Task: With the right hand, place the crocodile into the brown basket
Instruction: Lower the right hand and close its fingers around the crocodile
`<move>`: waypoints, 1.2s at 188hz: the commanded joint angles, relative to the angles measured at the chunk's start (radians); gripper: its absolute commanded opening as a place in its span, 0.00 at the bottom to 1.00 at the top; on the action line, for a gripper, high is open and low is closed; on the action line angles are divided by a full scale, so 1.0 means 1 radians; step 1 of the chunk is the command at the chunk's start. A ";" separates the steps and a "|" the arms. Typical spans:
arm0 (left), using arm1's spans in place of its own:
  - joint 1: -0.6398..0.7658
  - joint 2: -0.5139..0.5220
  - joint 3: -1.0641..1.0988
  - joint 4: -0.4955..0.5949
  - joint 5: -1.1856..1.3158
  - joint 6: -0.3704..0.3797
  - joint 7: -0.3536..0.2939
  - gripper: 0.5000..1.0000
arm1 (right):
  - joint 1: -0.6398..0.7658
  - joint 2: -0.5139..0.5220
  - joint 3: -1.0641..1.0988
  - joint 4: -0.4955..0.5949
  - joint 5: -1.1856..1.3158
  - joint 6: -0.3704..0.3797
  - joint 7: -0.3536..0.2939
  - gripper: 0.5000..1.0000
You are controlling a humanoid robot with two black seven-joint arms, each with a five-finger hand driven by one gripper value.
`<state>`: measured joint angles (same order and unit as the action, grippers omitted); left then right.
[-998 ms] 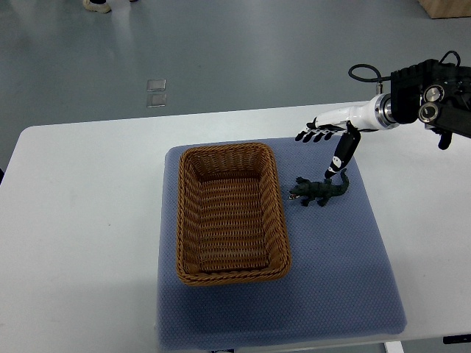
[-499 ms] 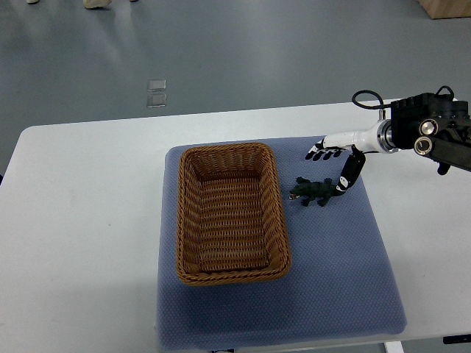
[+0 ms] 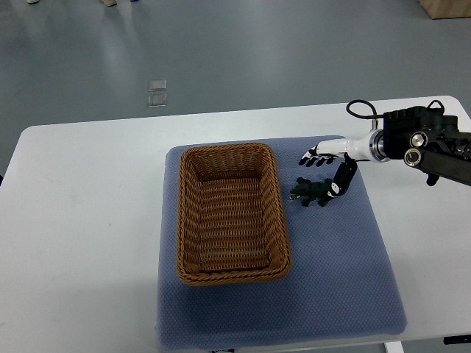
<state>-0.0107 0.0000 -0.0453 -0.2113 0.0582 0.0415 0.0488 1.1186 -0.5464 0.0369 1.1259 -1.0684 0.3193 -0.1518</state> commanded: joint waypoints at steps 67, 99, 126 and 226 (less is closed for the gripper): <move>0.002 0.000 -0.002 0.001 0.000 0.000 0.000 1.00 | -0.040 0.019 0.003 -0.012 -0.001 -0.055 0.011 0.74; 0.002 0.000 -0.002 0.003 0.000 0.000 -0.001 1.00 | -0.057 0.019 0.005 -0.012 -0.001 -0.085 0.021 0.74; 0.002 0.000 -0.002 0.003 0.000 0.000 0.000 1.00 | -0.069 0.017 0.006 -0.012 0.002 -0.105 0.028 0.74; 0.002 0.000 -0.002 0.001 0.000 0.000 0.000 1.00 | -0.128 0.020 0.047 -0.012 0.001 -0.128 0.035 0.71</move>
<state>-0.0091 0.0000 -0.0474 -0.2089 0.0583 0.0414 0.0482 0.9992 -0.5275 0.0851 1.1136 -1.0670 0.2026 -0.1171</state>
